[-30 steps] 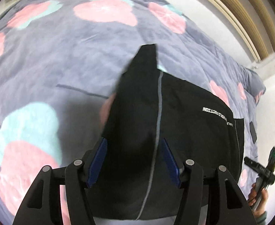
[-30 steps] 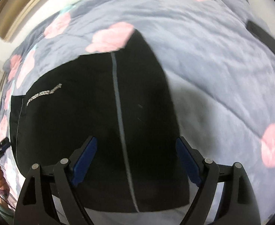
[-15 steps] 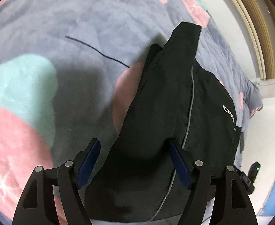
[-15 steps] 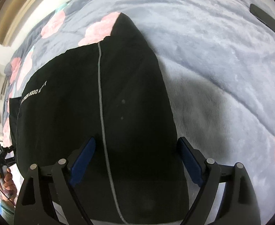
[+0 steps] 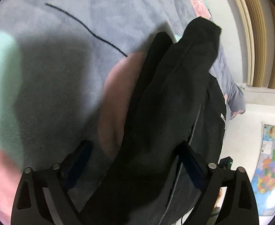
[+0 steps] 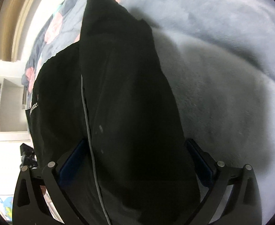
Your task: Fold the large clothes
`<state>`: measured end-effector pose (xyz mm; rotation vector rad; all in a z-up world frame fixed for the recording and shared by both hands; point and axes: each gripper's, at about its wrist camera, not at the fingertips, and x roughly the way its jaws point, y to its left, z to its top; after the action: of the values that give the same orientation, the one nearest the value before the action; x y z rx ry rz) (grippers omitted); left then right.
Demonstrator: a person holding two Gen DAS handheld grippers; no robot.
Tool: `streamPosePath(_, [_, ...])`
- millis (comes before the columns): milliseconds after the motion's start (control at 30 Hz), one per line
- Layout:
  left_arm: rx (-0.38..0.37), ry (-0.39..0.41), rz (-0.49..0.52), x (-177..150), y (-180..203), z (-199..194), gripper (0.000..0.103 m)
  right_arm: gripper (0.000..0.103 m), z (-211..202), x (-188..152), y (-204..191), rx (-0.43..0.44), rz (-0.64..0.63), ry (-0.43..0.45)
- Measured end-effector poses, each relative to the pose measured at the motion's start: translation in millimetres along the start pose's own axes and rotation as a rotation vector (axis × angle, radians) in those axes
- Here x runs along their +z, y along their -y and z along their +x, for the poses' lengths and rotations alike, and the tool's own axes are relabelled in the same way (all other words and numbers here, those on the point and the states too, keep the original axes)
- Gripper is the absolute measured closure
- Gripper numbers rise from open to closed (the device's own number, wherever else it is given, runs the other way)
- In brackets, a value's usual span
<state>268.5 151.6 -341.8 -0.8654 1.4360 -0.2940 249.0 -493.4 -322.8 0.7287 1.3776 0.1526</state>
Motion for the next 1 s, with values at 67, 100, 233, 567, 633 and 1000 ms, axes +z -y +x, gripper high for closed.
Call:
streamPosePath(67, [-0.003, -0.006, 0.003, 1, 1, 5, 0.001, 0.0, 4, 3, 1, 0.017, 0.003, -0.013])
streamPosePath(100, [-0.002, -0.01, 0.006, 1, 2, 7, 0.001, 0.0, 5, 5, 1, 0.023, 0.003, -0.021])
streamPosePath(233, [-0.011, -0.021, 0.013, 0, 2, 11, 0.001, 0.0, 10, 8, -3, 0.04, -0.03, -0.054])
streamPosePath(567, [-0.013, 0.06, 0.129, -10, 37, 5, 0.057, 0.018, 9, -6, -34, 0.049, -0.089, -0.01])
streamPosePath(633, [-0.009, 0.073, 0.133, -15, 43, 3, 0.062, 0.035, 3, -11, -43, 0.047, -0.112, 0.009])
streamPosePath(1000, [-0.233, 0.218, 0.325, -80, 141, -78, 0.076, 0.064, -100, -68, -120, 0.161, -0.319, 0.17])
